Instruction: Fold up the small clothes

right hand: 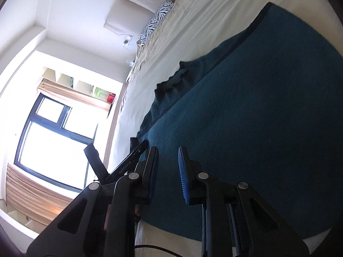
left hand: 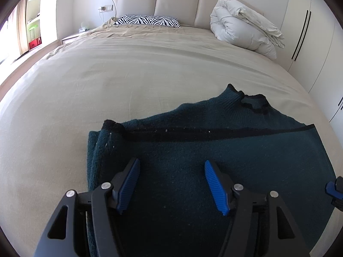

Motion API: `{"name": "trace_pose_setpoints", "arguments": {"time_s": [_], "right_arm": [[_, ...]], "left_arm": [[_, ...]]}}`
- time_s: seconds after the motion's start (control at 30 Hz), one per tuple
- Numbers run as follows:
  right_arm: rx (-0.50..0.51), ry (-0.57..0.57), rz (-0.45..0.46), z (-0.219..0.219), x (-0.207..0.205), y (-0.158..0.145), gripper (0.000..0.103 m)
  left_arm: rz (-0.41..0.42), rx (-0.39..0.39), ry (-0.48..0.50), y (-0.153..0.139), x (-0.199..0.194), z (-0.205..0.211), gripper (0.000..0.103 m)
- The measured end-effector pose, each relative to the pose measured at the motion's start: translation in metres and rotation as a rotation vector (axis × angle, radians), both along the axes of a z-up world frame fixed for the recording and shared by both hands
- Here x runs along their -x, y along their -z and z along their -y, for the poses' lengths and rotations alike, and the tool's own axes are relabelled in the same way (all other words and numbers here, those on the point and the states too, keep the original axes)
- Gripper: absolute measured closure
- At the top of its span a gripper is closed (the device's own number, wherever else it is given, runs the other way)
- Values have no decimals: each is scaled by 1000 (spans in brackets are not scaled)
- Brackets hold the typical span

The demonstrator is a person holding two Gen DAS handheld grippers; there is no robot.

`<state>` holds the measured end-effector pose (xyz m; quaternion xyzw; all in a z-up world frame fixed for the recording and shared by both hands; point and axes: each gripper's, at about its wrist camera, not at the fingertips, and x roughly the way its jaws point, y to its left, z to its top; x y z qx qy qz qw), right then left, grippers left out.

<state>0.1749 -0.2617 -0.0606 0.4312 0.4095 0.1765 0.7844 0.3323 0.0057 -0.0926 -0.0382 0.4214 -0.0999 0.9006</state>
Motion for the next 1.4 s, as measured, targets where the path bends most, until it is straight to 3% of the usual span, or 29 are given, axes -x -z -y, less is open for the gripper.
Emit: {"name": "trace_pose_setpoints", "arguments": {"time_s": [0.13,0.27,0.37,0.47,0.53,0.63,0.73,0.87,0.93,1.0,1.1,1.4], "right_arm": [[10,-111,-52,-46,-9,24,84],[-77,-48,-52,-23,-2,47,85],[-18,76,-21,18,17,40,85],[-16,284,-33,80,46,41,88],[6,412,-49,111,67,35,88],[26,484,-33,123,92,18,84],[11,350,-5,90,87,6,80],[-43,121,10,5,66,10,80],[-52,18,-33,-29,55,21,79],[-51,-9,-93,-41,48,39,79],[-132,58,-93,-19,52,56,80],[-113,428,-73,105,109,48,80]], "left_arm": [[2,0,0,0,1,-1,37],[4,6,2,0,1,-2,37],[-1,14,1,-1,0,-3,37],[-33,28,-18,-11,9,-6,39],[-39,84,-20,-24,32,-7,40],[-6,148,29,-47,78,6,40],[-25,174,93,-48,112,30,35],[-124,83,103,-15,125,51,36],[-107,52,109,-6,130,48,38],[-98,14,119,-7,133,48,38],[-97,8,117,-7,133,43,38],[-79,-6,128,-3,137,39,39]]}}
